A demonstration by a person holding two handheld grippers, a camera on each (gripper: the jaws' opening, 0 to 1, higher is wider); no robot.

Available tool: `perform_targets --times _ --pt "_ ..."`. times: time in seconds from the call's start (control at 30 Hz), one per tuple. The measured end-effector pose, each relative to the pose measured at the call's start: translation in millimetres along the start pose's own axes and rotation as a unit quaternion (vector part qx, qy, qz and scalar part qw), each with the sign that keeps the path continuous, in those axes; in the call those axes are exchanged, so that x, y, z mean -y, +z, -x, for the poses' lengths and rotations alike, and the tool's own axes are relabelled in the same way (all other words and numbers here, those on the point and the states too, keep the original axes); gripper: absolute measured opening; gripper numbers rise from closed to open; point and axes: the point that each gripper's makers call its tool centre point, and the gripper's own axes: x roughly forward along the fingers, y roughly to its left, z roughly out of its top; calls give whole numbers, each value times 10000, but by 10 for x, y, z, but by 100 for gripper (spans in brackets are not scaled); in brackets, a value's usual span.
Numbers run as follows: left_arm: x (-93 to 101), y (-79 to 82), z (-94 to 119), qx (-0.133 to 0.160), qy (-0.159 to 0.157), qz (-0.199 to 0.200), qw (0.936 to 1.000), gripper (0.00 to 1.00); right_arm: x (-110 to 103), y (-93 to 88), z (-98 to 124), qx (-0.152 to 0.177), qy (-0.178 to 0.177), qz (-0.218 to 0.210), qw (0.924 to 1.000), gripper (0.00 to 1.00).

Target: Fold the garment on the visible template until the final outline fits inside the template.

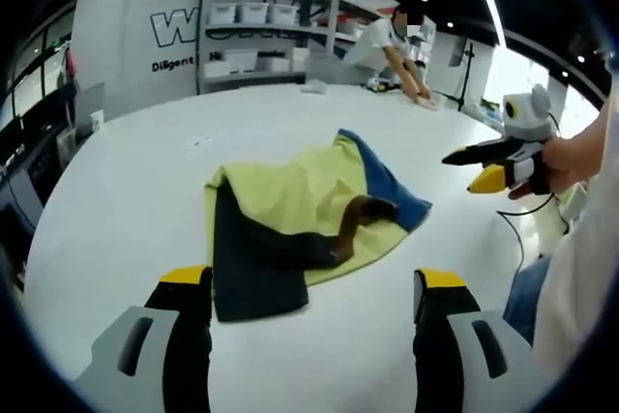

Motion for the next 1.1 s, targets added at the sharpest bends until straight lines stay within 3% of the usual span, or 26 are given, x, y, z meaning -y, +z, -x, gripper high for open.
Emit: perform_targets --times 0.27,0.53,0.73,0.9,1.03,1.1 --pt "45 30 -112 -53 -139 -184 9997 80 -33 18 -111 -86 164 167 9997 70" --pt "142 57 -264 -179 -420 -615 9971 74 -74 12 -254 -219 443 422 9979 62" --pt "171 51 -397 -318 -595 -942 9933 61 -74 -5 -357 -340 661 659 9951 55" --pt "183 18 -516 -513 -778 -1485 9845 49 -64 -21 -449 -489 880 983 9901 46" --pt "156 15 -607 -652 -829 -1969 9747 43 -36 -55 -520 -687 1053 1432 9817 42" --pt "136 21 -642 -685 -837 -2034 9731 38 -40 -56 -540 -750 1125 1586 9780 40"
